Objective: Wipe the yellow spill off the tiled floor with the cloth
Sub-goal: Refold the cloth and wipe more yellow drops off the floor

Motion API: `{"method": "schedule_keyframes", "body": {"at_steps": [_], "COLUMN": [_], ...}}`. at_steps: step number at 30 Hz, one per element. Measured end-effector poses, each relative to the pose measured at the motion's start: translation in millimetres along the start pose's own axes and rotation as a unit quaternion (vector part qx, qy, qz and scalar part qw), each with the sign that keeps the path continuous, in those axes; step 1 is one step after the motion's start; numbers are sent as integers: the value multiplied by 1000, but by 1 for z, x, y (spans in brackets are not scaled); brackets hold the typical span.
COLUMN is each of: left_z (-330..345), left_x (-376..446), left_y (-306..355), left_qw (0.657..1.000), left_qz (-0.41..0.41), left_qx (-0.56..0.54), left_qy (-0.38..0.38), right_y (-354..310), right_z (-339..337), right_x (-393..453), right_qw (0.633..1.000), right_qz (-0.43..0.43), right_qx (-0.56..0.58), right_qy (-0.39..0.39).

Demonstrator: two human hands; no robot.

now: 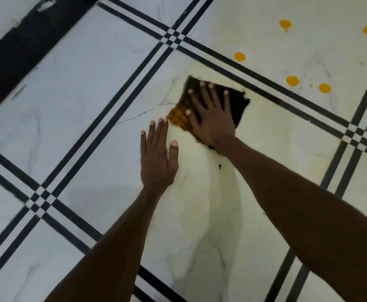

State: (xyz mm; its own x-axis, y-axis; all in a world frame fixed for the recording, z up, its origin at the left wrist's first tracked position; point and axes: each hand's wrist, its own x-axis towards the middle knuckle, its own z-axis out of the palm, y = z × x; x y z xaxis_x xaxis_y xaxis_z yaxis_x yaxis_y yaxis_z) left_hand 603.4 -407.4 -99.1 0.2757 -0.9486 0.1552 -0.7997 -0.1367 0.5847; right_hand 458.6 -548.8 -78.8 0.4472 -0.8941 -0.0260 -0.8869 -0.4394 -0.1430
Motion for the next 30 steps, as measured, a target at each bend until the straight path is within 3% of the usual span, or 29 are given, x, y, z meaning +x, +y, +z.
{"method": "schedule_keyframes", "body": {"at_steps": [3,7,9,12,14,16,19,23,25,27,30], "left_z": [-3,-6,-4,-2,-2,-2,-3,-6,-6,-5,-1], "left_x": [-1,-1,-2,-1,-1,1,-1,-1,-2,-4,-4], "left_y": [0,2,2,2,2,3,2,1,1,2,2], "left_qw": [1000,1000,1000,999,999,999,1000,1000,1000,999,998], "left_qz": [5,6,9,5,5,7,5,11,13,13,20], "left_qx": [-16,-5,19,44,49,48,29,9,12,31,66], "left_qy": [7,-1,-5,-12,-14,-11,-3,0,-3,-8,-15], "right_y": [-38,12,68,126,121,82,0,-59,-38,16,86], "right_z": [4,-7,-19,-27,-24,-13,1,3,1,-6,-14], "right_x": [-67,-197,-212,-147,-82,-36,-59,-204,-268,-279,-226], "right_qw": [989,970,972,996,997,991,1000,994,983,979,996], "right_qz": [-145,-220,-204,-57,79,134,19,-80,-146,-180,-64], "right_qx": [1,-4,-14,-13,-4,-3,10,41,33,25,6], "right_qy": [-27,-106,-118,-70,-22,8,5,-63,-102,-98,-66]}}
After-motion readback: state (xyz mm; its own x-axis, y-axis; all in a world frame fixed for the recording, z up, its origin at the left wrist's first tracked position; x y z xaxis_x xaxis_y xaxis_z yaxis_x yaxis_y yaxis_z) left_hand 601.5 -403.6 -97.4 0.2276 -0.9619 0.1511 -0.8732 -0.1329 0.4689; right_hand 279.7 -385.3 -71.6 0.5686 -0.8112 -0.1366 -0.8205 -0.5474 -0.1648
